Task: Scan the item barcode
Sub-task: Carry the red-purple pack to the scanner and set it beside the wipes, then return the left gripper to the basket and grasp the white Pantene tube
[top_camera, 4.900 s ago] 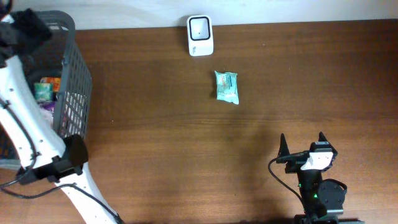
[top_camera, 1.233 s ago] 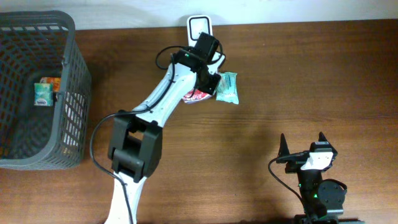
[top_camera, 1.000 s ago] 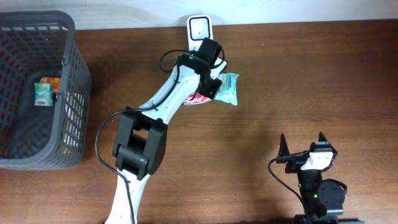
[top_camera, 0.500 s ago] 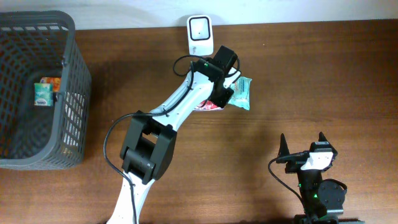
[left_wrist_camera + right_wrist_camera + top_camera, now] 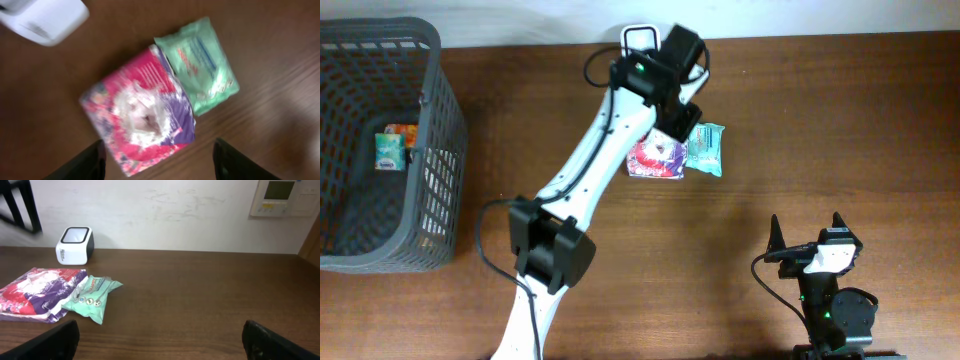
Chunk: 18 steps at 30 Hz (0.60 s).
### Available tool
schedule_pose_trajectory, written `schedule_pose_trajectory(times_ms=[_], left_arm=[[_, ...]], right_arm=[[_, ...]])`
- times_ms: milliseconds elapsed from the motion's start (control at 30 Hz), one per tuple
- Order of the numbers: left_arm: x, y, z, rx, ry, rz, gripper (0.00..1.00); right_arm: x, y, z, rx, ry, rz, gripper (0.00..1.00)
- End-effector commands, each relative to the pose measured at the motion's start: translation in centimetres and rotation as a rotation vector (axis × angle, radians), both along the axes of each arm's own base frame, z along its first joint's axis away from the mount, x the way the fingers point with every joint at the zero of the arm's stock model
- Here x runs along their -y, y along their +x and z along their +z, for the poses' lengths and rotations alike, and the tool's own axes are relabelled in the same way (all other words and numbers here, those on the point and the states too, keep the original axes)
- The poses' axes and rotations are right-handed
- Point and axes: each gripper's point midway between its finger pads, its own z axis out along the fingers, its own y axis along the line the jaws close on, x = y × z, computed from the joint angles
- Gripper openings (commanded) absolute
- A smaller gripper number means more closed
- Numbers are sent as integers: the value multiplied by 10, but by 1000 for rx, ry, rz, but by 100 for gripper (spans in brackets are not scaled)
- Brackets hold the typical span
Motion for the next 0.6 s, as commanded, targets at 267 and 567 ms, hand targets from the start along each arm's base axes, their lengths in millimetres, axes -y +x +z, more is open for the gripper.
schedule_pose_trajectory(times_ms=[267, 567], left_arm=[[-239, 21, 177, 286, -142, 524, 73], [-430, 4, 163, 249, -129, 948, 82]], right_arm=[[3, 0, -3, -5, 4, -16, 99], [3, 0, -3, -5, 4, -16, 99]])
